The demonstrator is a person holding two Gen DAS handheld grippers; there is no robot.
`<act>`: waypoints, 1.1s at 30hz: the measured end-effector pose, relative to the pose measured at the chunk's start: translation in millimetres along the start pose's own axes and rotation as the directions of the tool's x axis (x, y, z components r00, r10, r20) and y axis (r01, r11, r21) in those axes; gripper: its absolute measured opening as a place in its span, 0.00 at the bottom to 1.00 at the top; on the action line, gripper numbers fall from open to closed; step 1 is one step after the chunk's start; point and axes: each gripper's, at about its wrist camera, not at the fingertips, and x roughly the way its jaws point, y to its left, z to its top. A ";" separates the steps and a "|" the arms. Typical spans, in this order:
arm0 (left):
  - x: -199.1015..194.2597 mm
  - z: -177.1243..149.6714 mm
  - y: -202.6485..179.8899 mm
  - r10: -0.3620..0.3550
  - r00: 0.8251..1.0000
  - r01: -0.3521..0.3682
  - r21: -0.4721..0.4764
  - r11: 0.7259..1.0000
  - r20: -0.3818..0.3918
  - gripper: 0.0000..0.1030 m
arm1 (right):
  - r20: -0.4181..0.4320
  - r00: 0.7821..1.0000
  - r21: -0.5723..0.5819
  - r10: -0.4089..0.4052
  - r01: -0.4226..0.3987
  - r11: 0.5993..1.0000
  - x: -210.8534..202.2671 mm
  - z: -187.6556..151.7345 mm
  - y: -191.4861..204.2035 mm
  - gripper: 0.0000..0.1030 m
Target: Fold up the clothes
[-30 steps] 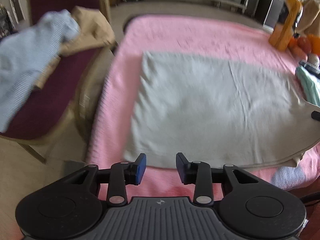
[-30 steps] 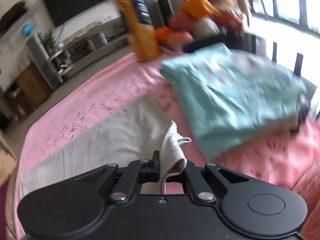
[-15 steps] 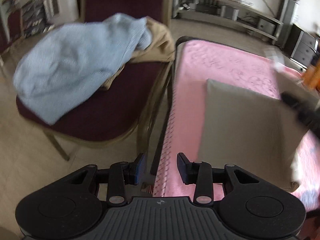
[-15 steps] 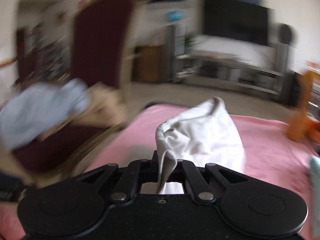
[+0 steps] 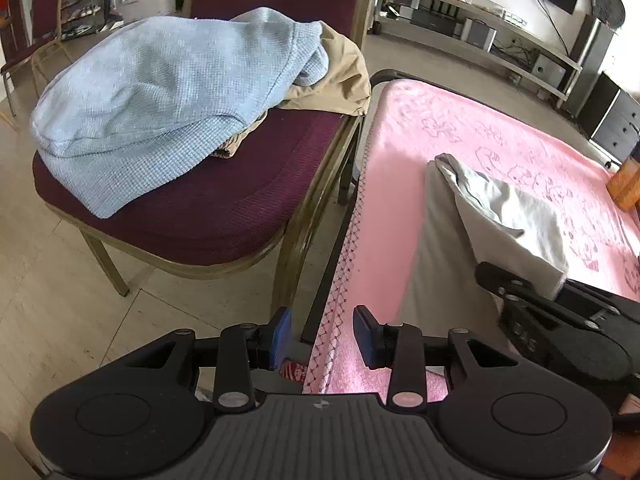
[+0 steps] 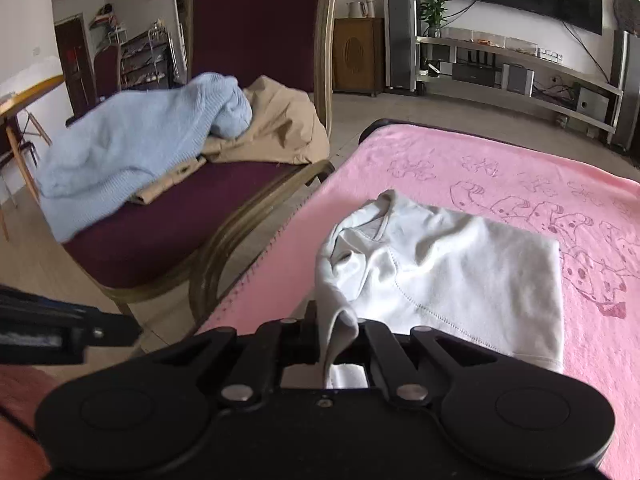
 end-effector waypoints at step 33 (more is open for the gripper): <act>90.7 29.6 -106.5 0.046 0.992 -0.018 0.225 0.974 -0.118 0.19 | -0.266 0.963 0.024 -0.033 0.041 0.999 -33.9 -43.8 -107.4 0.17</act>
